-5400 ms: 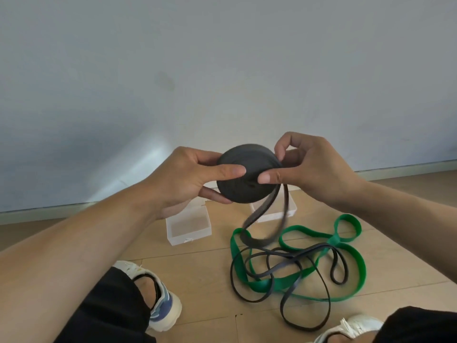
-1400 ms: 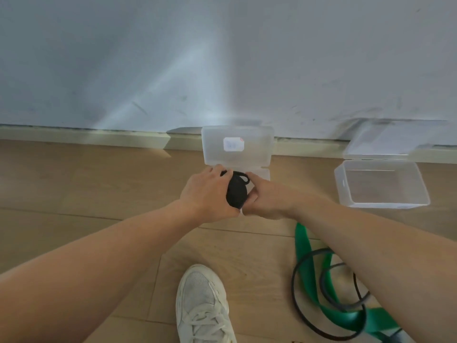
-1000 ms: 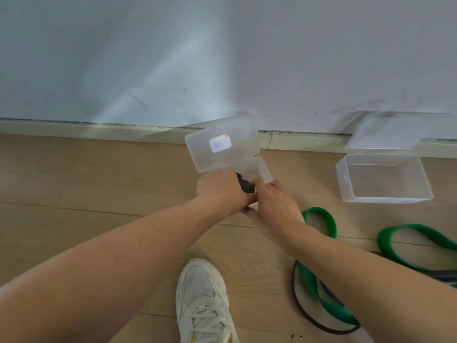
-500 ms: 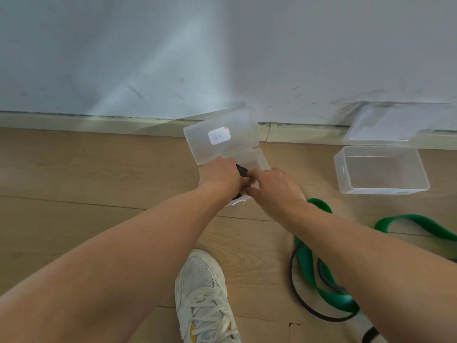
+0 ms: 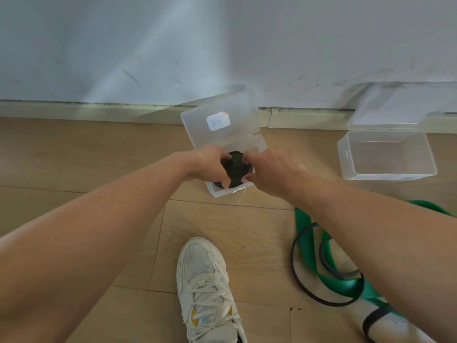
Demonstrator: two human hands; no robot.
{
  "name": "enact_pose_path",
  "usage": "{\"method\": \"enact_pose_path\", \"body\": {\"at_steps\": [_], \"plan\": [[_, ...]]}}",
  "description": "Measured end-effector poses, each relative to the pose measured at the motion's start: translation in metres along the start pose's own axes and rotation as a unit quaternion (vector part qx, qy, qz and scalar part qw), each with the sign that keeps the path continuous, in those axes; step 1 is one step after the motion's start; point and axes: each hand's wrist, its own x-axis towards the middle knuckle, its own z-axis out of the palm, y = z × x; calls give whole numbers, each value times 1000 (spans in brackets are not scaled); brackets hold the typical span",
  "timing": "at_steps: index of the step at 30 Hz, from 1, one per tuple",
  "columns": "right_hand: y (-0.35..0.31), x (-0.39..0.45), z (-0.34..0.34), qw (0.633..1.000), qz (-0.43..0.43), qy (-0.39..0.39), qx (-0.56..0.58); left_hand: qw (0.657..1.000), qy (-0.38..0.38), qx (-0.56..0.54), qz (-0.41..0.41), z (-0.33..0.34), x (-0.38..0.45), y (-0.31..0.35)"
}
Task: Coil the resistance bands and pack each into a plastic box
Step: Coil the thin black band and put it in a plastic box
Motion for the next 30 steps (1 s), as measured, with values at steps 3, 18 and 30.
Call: {"method": "enact_pose_path", "body": {"at_steps": [3, 18, 30], "plan": [[1, -1, 5, 998, -50, 6, -37, 999, 26, 28, -1, 4, 6, 1], [4, 14, -1, 995, -59, -43, -62, 985, 99, 136, 41, 24, 9, 3], [-8, 25, -14, 985, -72, -101, -121, 979, 156, 128, 33, 41, 3, 9]]}}
